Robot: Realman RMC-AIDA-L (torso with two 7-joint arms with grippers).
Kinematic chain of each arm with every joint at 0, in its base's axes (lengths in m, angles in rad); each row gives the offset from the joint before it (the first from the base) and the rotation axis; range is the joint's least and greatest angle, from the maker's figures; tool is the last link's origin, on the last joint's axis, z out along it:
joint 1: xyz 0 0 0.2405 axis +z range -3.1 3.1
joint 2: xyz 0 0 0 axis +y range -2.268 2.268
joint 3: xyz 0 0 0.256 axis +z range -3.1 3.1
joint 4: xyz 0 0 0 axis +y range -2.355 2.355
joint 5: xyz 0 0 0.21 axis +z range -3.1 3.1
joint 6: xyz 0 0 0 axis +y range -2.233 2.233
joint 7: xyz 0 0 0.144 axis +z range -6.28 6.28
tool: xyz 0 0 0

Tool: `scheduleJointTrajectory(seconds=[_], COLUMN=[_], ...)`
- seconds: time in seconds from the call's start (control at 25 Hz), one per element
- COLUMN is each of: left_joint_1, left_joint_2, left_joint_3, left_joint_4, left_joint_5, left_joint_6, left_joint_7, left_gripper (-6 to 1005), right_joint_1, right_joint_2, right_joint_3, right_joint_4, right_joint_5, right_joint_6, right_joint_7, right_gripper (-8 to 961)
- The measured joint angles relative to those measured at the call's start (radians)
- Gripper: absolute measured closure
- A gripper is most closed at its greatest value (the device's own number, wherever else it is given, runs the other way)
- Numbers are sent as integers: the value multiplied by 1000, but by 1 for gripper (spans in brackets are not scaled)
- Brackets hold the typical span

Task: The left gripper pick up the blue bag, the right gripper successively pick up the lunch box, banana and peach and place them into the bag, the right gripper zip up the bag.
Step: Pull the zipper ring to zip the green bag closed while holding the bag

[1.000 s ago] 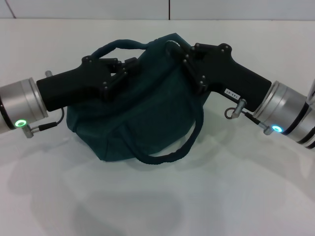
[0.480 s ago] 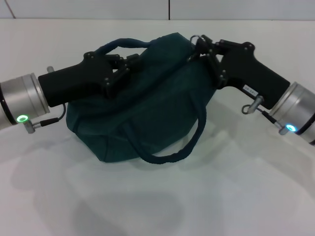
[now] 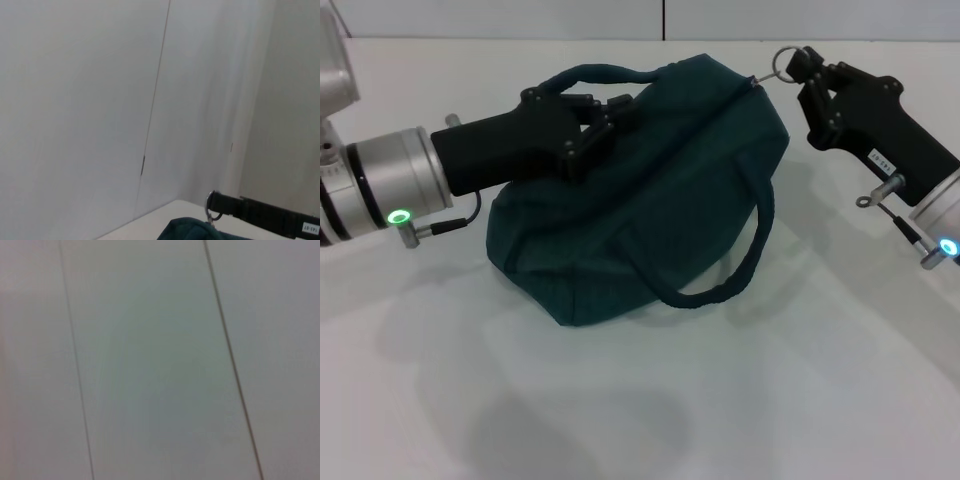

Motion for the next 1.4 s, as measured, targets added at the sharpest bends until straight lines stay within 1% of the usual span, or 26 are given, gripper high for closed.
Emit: scheduleJointTrajectory(seconds=[0.12, 0.48, 0.56, 0.68, 0.8, 0.88, 1.0, 1.2, 1.4], left_joint_1=[-4, -7, -4, -5, -6, -7, -12, -23, -27], left_joint_2=[-2, -2, -2, -2, -2, -1, 0, 3, 5], left_joint_3=[0, -1, -1, -1, -3, -5, -5, -6, -7], left_joint_4=[-5, -14, -14, -14, -14, -14, -11, -9, -7], left_joint_5=[4, 5, 5, 5, 5, 3, 3, 4, 5], left_joint_6=[-26, -29, -29, -29, -29, -29, -29, -29, -29], left_joint_7=[-2, -13, -13, -13, -13, -11, -6, -10, -6], left_gripper=[961, 962, 962, 962, 963, 963, 963, 961, 959], right_joint_1=[0, 14, 11, -8, -13, -1, 21, 56, 113], right_joint_2=[0, -4, -5, -4, -11, -13, -13, -11, -11], right_joint_3=[1, 5, 22, 60, 66, 63, 65, 66, 59], right_joint_4=[6, 21, 34, 53, 74, 98, 124, 115, 114], right_joint_5=[20, 20, 25, 29, 17, -12, -95, -163, -170], right_joint_6=[0, -2, -18, -52, -70, -61, -5, 82, 151], right_joint_7=[1, 20, 18, 18, 2, -21, -60, -134, -140], right_gripper=[933, 928, 814, 700, 586, 565, 534, 553, 572])
